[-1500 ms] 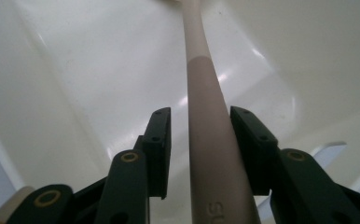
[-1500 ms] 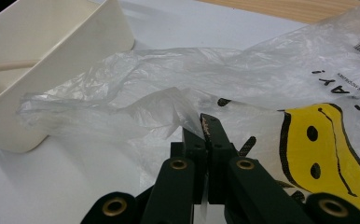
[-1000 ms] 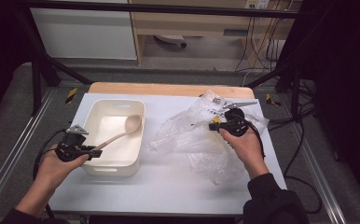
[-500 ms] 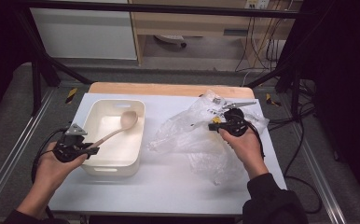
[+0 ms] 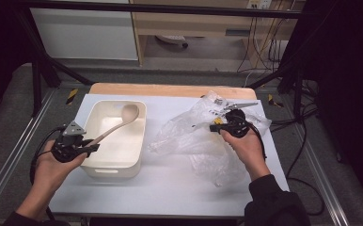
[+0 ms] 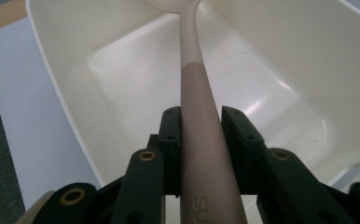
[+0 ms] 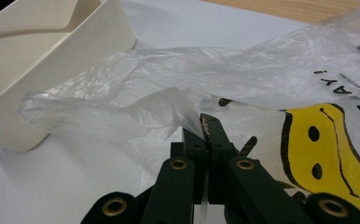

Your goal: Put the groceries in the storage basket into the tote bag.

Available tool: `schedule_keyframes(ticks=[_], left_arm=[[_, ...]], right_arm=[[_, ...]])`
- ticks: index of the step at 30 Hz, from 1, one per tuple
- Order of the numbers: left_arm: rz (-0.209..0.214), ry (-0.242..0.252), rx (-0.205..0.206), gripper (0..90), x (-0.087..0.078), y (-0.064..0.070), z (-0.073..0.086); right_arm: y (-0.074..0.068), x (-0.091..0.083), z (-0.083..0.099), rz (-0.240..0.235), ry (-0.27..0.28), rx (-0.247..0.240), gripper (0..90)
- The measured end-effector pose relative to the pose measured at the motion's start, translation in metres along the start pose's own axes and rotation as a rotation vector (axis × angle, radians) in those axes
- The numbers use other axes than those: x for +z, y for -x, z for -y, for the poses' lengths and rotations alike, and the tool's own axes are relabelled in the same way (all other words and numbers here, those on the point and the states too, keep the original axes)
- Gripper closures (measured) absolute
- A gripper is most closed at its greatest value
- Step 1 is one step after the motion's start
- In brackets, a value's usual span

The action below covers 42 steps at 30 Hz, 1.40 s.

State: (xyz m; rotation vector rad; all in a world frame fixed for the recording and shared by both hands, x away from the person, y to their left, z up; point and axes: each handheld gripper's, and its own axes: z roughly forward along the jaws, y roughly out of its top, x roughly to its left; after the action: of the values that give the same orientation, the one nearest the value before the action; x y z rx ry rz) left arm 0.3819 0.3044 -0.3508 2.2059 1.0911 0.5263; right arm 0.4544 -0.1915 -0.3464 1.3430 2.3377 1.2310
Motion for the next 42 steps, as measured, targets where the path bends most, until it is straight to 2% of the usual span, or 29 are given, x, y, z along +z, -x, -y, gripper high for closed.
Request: schedule_keyframes(ticks=[10, 16, 23, 26, 32, 42], left_arm=[[0.005, 0.030, -0.016, 69.3, -0.006, -0.002, -0.003], [0.003, 0.050, -0.009, 69.3, -0.013, 0.000, -0.007], [0.041, 0.085, -0.008, 69.2, -0.021, 0.006, -0.012], [0.062, 0.101, -0.006, 69.3, -0.024, 0.010, -0.015], [0.081, 0.122, 0.022, 69.3, -0.031, 0.021, -0.022], [0.129, 0.137, 0.091, 69.3, -0.038, 0.050, -0.028]], right_arm=[[0.000, 0.000, 0.000, -0.002, -0.003, -0.001, 90.0], [-0.001, 0.001, -0.001, -0.005, 0.001, -0.003, 90.0], [-0.003, 0.001, -0.004, -0.011, 0.004, -0.004, 90.0], [-0.004, 0.001, -0.005, -0.010, 0.001, -0.004, 90.0], [-0.006, 0.001, -0.007, -0.012, 0.001, -0.008, 90.0], [-0.006, 0.002, -0.007, -0.012, 0.002, -0.010, 90.0]])
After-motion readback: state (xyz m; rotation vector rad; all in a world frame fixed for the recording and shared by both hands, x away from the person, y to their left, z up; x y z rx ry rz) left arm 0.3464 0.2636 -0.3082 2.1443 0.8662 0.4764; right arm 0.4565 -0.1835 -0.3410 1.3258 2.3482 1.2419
